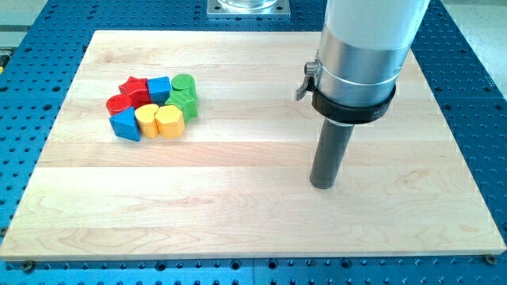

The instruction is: Move your arm close to the yellow blocks

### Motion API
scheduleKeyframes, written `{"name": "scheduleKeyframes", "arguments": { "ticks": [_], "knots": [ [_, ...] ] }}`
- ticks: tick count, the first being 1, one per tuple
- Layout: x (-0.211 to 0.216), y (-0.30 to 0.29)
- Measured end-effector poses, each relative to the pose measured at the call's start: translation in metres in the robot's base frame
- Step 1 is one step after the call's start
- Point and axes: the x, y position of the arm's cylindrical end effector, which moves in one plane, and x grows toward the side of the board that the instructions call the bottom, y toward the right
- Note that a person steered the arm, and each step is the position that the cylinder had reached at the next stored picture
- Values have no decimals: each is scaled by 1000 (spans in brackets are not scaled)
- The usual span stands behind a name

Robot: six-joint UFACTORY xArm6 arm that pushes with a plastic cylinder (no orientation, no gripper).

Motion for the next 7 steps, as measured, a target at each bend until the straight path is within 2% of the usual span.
{"name": "scheduleKeyframes", "arguments": {
  "ticks": [3, 4, 5, 6, 7],
  "knots": [
    [2, -10],
    [-20, -54],
    [-8, -105],
    [6, -219],
    [-7, -246]
  ]
}}
